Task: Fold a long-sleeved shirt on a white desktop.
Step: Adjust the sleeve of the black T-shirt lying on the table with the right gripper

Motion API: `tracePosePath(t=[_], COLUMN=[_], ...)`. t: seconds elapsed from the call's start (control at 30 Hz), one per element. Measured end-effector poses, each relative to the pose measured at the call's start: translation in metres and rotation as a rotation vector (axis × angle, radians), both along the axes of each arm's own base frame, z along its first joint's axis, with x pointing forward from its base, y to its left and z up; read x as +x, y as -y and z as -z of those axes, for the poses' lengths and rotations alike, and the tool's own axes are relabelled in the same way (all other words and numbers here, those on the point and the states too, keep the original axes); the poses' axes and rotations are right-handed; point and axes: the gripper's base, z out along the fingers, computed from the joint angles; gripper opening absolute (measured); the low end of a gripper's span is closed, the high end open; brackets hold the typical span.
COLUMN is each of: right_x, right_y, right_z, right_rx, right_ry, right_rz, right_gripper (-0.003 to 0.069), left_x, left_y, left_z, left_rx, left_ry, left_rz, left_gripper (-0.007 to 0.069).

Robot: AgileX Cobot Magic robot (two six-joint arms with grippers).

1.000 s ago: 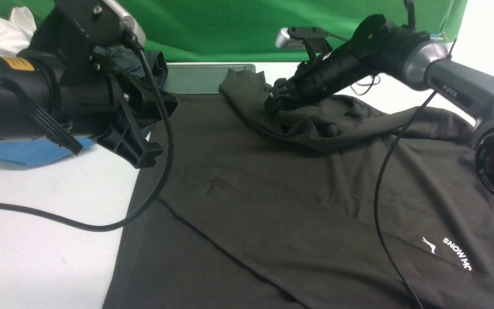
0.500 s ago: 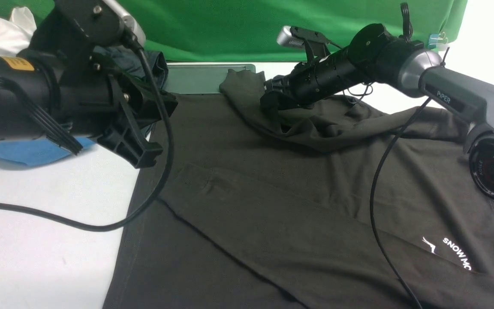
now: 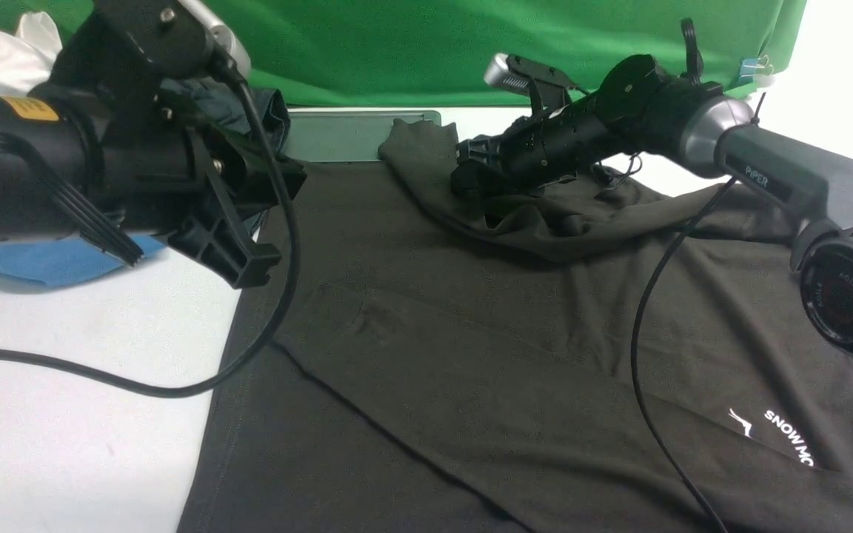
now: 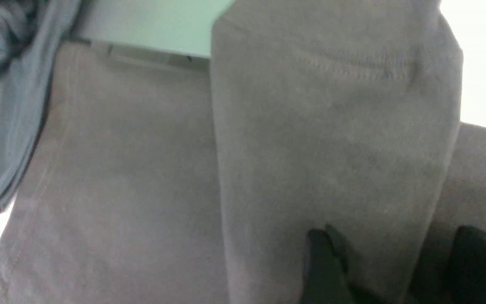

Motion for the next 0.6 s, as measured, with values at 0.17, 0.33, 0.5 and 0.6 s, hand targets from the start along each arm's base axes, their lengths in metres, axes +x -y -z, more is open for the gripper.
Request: tracePosePath(t=[0.17,0.33,0.5,0.6], right_x=[0.0,-0.0002,-0.0009,-0.001], right_y=[-0.0054,-0.0076,-0.0079,-0.0079], right_z=[0.0016,0.0013,0.0009,-0.0025], right_rx=[0.001,-0.002,-0.012,-0.018], right_ry=[0.014,0.025,0.033,0.05], right_rz=[0.003,-0.007,-0.03,-0.044], right_gripper=[0.0377,0.0304,0.018,0.0117], left_x=[0.0,0.0,0.0,0.0], left_y=[0.0,0.0,0.0,0.0], left_z=[0.0,0.0,0.0,0.0], left_rx=[0.0,0.0,0.0,0.0], left_ry=[0.0,0.0,0.0,0.0], left_rz=[0.0,0.0,0.0,0.0], left_gripper=[0.0021,0.0021,0.0021,0.0021])
